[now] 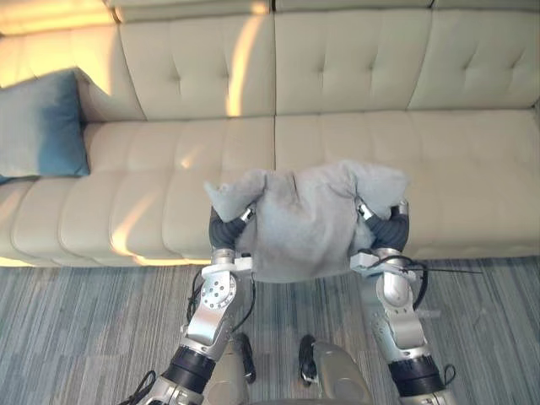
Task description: Pick up cushions and gather them together orderly.
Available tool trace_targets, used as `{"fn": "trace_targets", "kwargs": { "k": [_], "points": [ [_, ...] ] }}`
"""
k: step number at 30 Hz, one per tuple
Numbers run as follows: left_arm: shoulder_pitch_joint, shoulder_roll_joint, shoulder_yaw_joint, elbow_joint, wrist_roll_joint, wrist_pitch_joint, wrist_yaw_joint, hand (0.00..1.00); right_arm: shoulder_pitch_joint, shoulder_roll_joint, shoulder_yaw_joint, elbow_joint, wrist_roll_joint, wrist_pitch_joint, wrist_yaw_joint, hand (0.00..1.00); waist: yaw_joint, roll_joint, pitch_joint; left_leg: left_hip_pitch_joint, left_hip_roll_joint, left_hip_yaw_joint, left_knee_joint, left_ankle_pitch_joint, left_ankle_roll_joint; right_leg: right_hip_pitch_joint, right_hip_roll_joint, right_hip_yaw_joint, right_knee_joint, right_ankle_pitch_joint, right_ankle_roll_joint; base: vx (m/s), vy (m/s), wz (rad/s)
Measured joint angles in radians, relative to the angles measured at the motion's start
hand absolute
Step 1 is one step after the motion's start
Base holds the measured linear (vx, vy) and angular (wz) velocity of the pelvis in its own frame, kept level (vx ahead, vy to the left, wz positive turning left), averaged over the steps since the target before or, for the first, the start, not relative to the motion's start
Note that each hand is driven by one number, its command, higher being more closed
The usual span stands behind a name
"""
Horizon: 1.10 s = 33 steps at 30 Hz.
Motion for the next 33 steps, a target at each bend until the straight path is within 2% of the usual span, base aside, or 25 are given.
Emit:
{"fn": "trace_targets", "kwargs": {
  "k": [1,3,4,5,6,7,9,10,11,12,13,14,15,16,17,19,20,21,22,23,24,25,26,28,33],
  "points": [
    [0.004,0.005,-0.012,0.006,0.000,0.003,-0.003,1.00,0.000,-0.003,-0.002,0.000,0.000,0.002,0.000,1.00,-0.004,-0.009,-0.010,-0.042,-0.005,-0.025,0.054,0.007,-0.002,0.022,0.007,0.008,-0.026,0.002,-0.007,0.22,0.015,-0.07],
    [0.008,0.007,-0.024,0.026,0.000,0.012,-0.015,1.00,0.000,-0.011,-0.002,0.001,0.000,0.004,0.000,1.00,0.003,-0.018,-0.022,-0.043,-0.053,-0.050,-0.020,-0.036,-0.020,0.045,0.004,0.024,-0.059,0.007,-0.013,0.20,0.053,-0.21],
    [0.016,0.008,-0.034,0.033,0.000,0.021,-0.019,1.00,-0.001,-0.022,-0.003,0.002,0.000,0.005,0.000,1.00,0.005,-0.014,-0.027,-0.043,-0.093,-0.059,-0.120,-0.048,-0.021,0.073,0.001,0.025,-0.097,0.014,-0.011,0.19,0.083,-0.22],
    [0.019,0.009,-0.038,0.038,0.000,0.022,-0.021,1.00,-0.001,-0.024,-0.006,0.005,-0.001,0.006,0.000,1.00,0.005,-0.013,-0.031,-0.043,-0.109,-0.060,-0.165,-0.046,-0.023,0.080,0.001,0.026,-0.108,0.020,-0.004,0.24,0.118,-0.27],
    [0.032,0.007,-0.046,0.041,0.000,0.029,-0.024,1.00,-0.003,-0.024,-0.008,0.024,-0.007,0.006,0.001,1.00,0.005,-0.010,-0.043,-0.020,-0.137,-0.056,-0.299,-0.009,-0.025,0.097,0.007,0.033,-0.128,0.027,0.011,0.29,0.128,-0.58],
    [0.057,0.016,-0.048,0.043,0.000,0.038,-0.035,1.00,-0.004,-0.015,-0.007,0.059,-0.010,0.011,0.004,1.00,0.023,-0.020,-0.059,0.026,-0.152,-0.046,-0.387,0.093,0.034,0.118,0.014,0.085,-0.144,0.022,0.029,0.30,0.132,-0.66],
    [0.084,0.036,-0.052,0.043,0.000,0.044,-0.043,1.00,0.002,-0.006,-0.004,0.084,-0.020,0.032,0.010,1.00,0.021,-0.041,-0.090,0.054,-0.177,-0.031,-0.416,0.087,0.044,0.128,-0.010,0.121,-0.157,0.024,0.045,0.37,0.128,-0.46],
    [0.084,0.035,-0.052,0.042,0.000,0.044,-0.048,1.00,-0.006,-0.018,-0.004,0.104,-0.025,0.033,0.012,1.00,0.023,-0.045,-0.093,0.069,-0.189,-0.004,-0.415,0.064,0.064,0.123,-0.031,0.140,-0.132,0.015,0.070,0.34,0.108,-0.30],
    [0.085,0.036,-0.051,0.042,0.000,0.046,-0.051,1.00,-0.011,-0.019,-0.004,0.111,-0.025,0.035,0.013,1.00,0.024,-0.045,-0.093,0.078,-0.190,0.008,-0.415,0.054,0.067,0.118,-0.036,0.142,-0.117,0.014,0.080,0.34,0.139,-0.51],
    [0.095,0.037,-0.046,0.041,0.000,0.049,-0.056,1.00,-0.020,-0.016,-0.002,0.137,-0.026,0.040,0.025,1.00,0.032,-0.045,-0.093,0.104,-0.190,0.033,-0.414,0.032,0.072,0.096,-0.045,0.141,-0.044,0.015,0.110,0.23,0.107,-0.67],
    [0.116,0.039,-0.035,0.039,0.000,0.051,-0.058,1.00,-0.025,-0.011,0.001,0.171,-0.028,0.049,0.039,1.00,0.040,-0.044,-0.091,0.157,-0.187,0.061,-0.421,0.009,0.080,0.054,-0.064,0.133,0.103,0.028,0.161,0.28,0.124,-0.74],
    [0.130,0.043,-0.032,0.037,0.000,0.053,-0.059,1.00,-0.027,-0.005,0.001,0.198,-0.029,0.054,0.049,1.00,0.039,-0.043,-0.089,0.202,-0.185,0.069,-0.425,-0.005,0.089,0.021,-0.079,0.125,0.220,0.051,0.181,0.21,0.070,-0.53],
    [0.138,0.045,-0.032,0.035,0.000,0.057,-0.060,1.00,-0.027,-0.002,0.001,0.215,-0.029,0.056,0.053,1.00,0.036,-0.043,-0.089,0.227,-0.185,0.069,-0.427,-0.011,0.092,0.006,-0.091,0.114,0.278,0.058,0.173,0.20,0.030,-0.31],
    [0.154,0.046,-0.028,0.027,0.001,0.062,-0.061,1.00,-0.026,0.003,0.004,0.238,-0.029,0.070,0.062,1.00,0.032,-0.039,-0.090,0.287,-0.178,0.069,-0.439,-0.019,0.096,-0.024,-0.128,0.070,0.383,0.031,0.122,0.19,0.005,-0.14],
    [0.158,0.046,-0.024,0.016,0.002,0.062,-0.061,1.00,-0.026,0.002,0.006,0.238,-0.029,0.072,0.064,1.00,0.030,-0.037,-0.092,0.294,-0.173,0.069,-0.442,-0.019,0.095,-0.038,-0.136,0.057,0.393,0.025,0.111,0.16,-0.021,-0.06],
    [0.158,0.049,-0.009,-0.029,0.003,0.061,-0.063,1.00,-0.035,0.001,0.006,0.237,-0.029,0.070,0.072,1.00,0.024,-0.034,-0.092,0.304,-0.147,0.057,-0.461,-0.021,0.087,-0.104,-0.144,0.038,0.337,0.012,0.087,0.12,-0.090,0.12],
    [0.158,0.049,-0.005,-0.037,0.003,0.060,-0.063,1.00,-0.038,-0.003,0.006,0.237,-0.029,0.072,0.080,1.00,0.020,-0.035,-0.092,0.304,-0.136,0.042,-0.465,-0.017,0.079,-0.124,-0.138,0.063,0.235,0.017,0.082,0.09,-0.149,0.19],
    [0.158,0.050,-0.004,-0.037,0.002,0.060,-0.063,1.00,-0.038,-0.006,0.006,0.237,-0.029,0.072,0.082,1.00,0.019,-0.035,-0.093,0.304,-0.136,0.038,-0.465,-0.014,0.075,-0.126,-0.132,0.079,0.192,0.024,0.081,0.11,-0.239,0.33],
    [0.158,0.057,-0.003,-0.041,0.002,0.060,-0.069,1.00,-0.038,-0.010,0.006,0.236,-0.030,0.073,0.085,1.00,0.016,-0.061,-0.101,0.303,-0.159,0.014,-0.459,-0.015,0.043,-0.099,-0.125,0.160,-0.014,0.188,0.086,0.10,-0.236,0.43],
    [0.156,0.059,-0.003,-0.046,0.001,0.059,-0.081,1.00,-0.040,-0.021,0.005,0.233,-0.029,0.072,0.087,1.00,0.010,-0.071,-0.105,0.302,-0.176,-0.023,-0.451,-0.038,0.001,-0.075,-0.130,0.186,-0.063,0.186,0.144,0.11,-0.251,0.41],
    [0.156,0.052,-0.002,-0.044,0.002,0.060,-0.084,1.00,-0.045,-0.030,0.004,0.237,-0.029,0.072,0.087,1.00,0.012,-0.057,-0.103,0.302,-0.163,-0.035,-0.448,-0.047,-0.014,-0.067,-0.119,0.180,-0.075,0.179,0.140,0.07,-0.207,0.28],
    [0.161,0.037,-0.009,-0.043,0.002,0.063,-0.088,1.00,-0.042,-0.044,-0.002,0.240,-0.029,0.074,0.087,1.00,0.014,-0.019,-0.111,0.283,-0.122,-0.064,-0.435,-0.049,-0.025,-0.044,-0.080,0.155,-0.131,0.206,0.118,0.06,-0.199,0.05],
    [0.159,0.035,-0.008,-0.044,0.003,0.062,-0.090,1.00,-0.042,-0.045,-0.002,0.240,-0.029,0.074,0.087,1.00,0.018,-0.007,-0.114,0.286,-0.094,-0.076,-0.448,-0.048,-0.038,-0.025,-0.049,0.145,-0.172,0.225,0.103,0.03,-0.180,0.02],
    [0.154,0.036,-0.005,-0.045,0.011,0.062,-0.091,1.00,-0.040,-0.045,-0.005,0.235,-0.029,0.075,0.087,1.00,0.019,-0.012,-0.114,0.307,-0.074,-0.101,-0.494,-0.027,-0.061,0.003,-0.024,0.122,-0.202,0.237,0.086,0.02,-0.174,0.10],
    [0.139,0.025,-0.032,-0.045,0.012,0.063,-0.104,1.00,-0.009,-0.041,-0.053,0.175,-0.027,0.074,0.088,1.00,0.019,-0.016,-0.118,0.320,-0.080,-0.169,-0.559,0.026,-0.074,0.042,-0.028,0.065,-0.231,0.241,0.080,0.00,-0.090,0.38]
  ]
}}
